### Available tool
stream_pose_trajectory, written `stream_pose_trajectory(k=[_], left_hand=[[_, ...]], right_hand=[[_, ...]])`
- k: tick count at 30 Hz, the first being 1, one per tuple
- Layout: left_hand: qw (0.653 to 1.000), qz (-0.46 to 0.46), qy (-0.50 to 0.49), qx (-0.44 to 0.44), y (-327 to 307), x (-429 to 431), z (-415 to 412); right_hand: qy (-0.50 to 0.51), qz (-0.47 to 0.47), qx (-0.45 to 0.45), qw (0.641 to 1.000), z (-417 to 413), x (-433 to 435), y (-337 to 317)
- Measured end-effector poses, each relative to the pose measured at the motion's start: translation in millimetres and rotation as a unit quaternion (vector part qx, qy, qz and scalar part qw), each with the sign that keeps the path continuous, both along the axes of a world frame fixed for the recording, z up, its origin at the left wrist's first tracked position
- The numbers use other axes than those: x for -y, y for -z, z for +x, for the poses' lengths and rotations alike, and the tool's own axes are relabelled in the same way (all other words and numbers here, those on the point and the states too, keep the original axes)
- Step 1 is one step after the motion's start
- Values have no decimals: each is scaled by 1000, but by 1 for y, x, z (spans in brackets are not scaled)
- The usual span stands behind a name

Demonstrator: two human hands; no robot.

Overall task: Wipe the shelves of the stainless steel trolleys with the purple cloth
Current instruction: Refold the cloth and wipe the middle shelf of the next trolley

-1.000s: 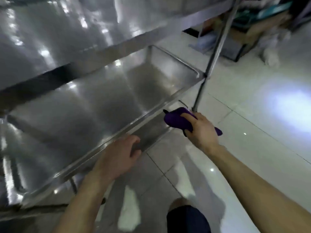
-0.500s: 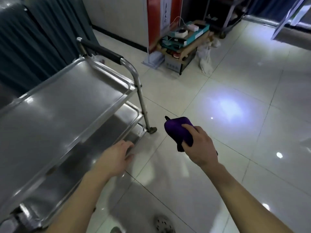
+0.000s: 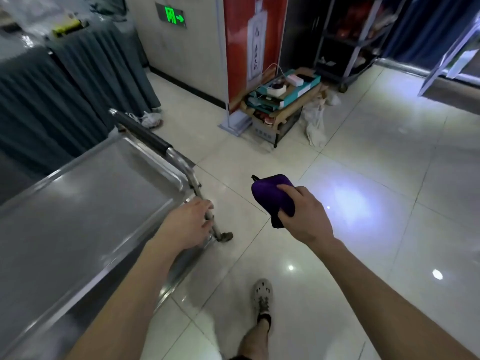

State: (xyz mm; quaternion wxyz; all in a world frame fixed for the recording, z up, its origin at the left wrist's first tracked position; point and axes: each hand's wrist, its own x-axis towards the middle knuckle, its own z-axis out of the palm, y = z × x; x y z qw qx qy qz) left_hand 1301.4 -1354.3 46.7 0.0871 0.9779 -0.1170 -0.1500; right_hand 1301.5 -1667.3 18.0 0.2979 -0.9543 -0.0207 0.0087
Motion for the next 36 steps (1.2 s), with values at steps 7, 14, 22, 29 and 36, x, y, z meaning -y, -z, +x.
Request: stream_pose_trajectory(k=[7, 14, 22, 29, 36], left_hand=[[998, -45, -21, -30, -2, 68, 149], [999, -18, -40, -23, -11, 96, 283], [980, -8, -197, -22, 7, 68, 410], [915, -33, -401, -38, 3, 18, 425], [812, -33, -581, -51, 16, -46, 439]], right_hand=[[-39, -34, 1, 999, 156, 40, -24], [-38, -33, 13, 999, 301, 88, -35], [-167, -46, 29, 985, 527, 58, -17], [-379, -50, 9, 924, 664, -76, -12], [-575, -17, 18, 818, 725, -261, 5]])
